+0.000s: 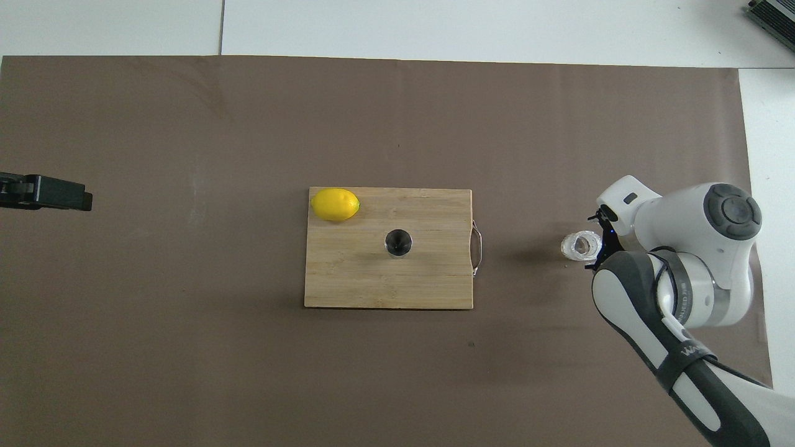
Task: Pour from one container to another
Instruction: 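Grasp the small white cup with the right gripper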
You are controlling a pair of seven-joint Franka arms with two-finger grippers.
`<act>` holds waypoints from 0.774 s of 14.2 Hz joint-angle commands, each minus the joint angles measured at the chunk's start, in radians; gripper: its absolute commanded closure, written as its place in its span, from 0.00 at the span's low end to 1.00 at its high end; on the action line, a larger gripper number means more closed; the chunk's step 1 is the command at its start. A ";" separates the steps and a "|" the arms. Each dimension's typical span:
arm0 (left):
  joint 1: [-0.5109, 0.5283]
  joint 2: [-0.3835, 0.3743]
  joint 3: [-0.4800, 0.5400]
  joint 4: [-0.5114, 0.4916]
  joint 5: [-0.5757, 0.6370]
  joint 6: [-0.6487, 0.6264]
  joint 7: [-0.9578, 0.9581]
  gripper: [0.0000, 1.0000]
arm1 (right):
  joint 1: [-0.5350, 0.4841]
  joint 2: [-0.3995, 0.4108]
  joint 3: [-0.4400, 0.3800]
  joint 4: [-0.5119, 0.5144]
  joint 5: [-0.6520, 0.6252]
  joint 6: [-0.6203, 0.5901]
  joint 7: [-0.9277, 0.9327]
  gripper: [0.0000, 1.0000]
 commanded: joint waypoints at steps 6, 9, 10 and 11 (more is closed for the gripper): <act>0.008 0.003 -0.009 0.004 0.026 -0.027 0.001 0.00 | 0.006 0.022 0.004 -0.024 0.018 0.036 -0.058 0.00; 0.006 0.001 -0.011 0.001 0.025 -0.029 -0.002 0.00 | -0.011 0.039 0.005 -0.035 0.018 0.068 -0.101 0.00; 0.006 0.000 -0.009 0.003 0.023 -0.029 -0.003 0.00 | -0.022 0.045 0.005 -0.035 0.023 0.069 -0.114 0.00; 0.006 0.000 -0.009 0.003 0.023 -0.027 -0.003 0.00 | -0.029 0.053 0.007 -0.035 0.044 0.069 -0.133 0.00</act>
